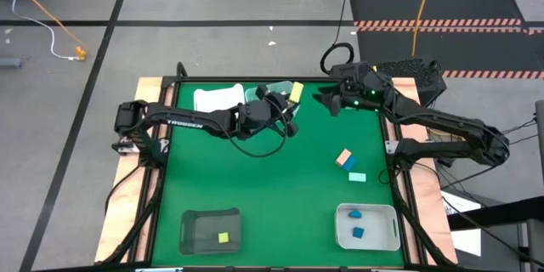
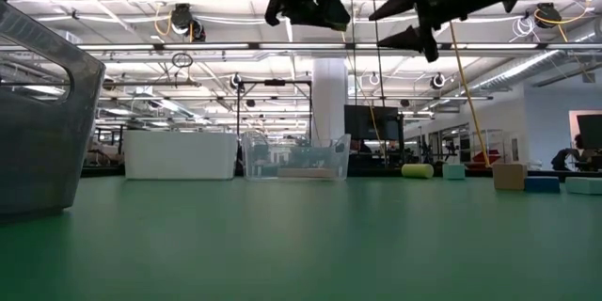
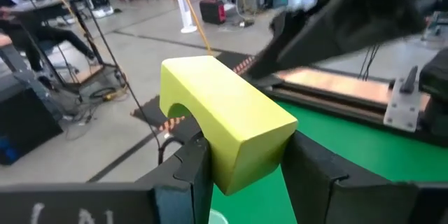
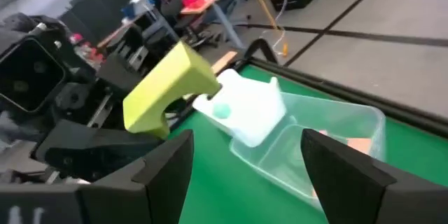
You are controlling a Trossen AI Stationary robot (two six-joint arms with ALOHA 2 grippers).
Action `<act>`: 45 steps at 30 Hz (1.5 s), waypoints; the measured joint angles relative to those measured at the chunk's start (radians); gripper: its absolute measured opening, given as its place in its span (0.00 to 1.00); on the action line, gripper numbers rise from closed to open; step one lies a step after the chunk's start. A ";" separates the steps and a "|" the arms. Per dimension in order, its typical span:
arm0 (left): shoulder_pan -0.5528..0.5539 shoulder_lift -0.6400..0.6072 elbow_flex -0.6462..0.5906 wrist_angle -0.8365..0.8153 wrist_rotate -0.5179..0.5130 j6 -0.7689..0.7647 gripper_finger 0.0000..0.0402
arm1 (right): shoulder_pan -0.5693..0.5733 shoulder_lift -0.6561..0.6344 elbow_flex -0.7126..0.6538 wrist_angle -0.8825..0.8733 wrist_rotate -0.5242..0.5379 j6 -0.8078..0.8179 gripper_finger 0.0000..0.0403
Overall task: Sort & place blocks by color
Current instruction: Put the middle yellow block into the black bin
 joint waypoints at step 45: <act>-0.673 -0.146 -0.002 -1.053 0.682 -1.708 0.43 | -0.065 0.286 0.002 -0.351 0.235 -0.274 0.61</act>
